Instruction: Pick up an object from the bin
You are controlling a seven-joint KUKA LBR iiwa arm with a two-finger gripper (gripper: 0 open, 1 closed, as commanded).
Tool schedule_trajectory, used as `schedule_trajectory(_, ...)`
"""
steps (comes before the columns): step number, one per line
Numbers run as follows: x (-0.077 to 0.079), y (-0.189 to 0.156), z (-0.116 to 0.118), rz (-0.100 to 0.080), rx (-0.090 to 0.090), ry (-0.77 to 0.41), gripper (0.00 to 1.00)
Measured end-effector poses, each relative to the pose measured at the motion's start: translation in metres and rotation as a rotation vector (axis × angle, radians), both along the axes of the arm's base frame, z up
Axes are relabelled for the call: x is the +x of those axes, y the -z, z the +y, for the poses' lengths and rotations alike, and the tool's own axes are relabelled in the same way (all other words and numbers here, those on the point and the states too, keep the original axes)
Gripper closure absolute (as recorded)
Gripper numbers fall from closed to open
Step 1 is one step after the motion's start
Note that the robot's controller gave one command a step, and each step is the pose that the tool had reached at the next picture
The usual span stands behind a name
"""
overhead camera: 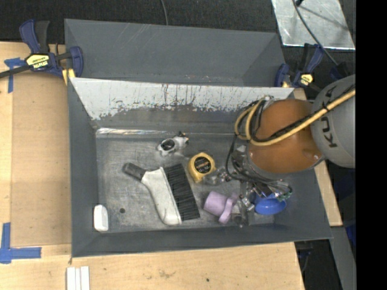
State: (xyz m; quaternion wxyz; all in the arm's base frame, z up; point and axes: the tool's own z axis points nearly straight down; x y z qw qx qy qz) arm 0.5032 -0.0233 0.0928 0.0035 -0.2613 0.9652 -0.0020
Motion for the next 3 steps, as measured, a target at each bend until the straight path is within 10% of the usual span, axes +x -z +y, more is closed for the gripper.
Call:
schedule_trajectory(1, -0.0103, 0.0127, 0.0111, -0.021, -0.001, 0.075, 1.0)
schedule_trajectory(3, -0.0095, 0.0121, 0.0109, -0.019, 0.0, 0.076, 1.0)
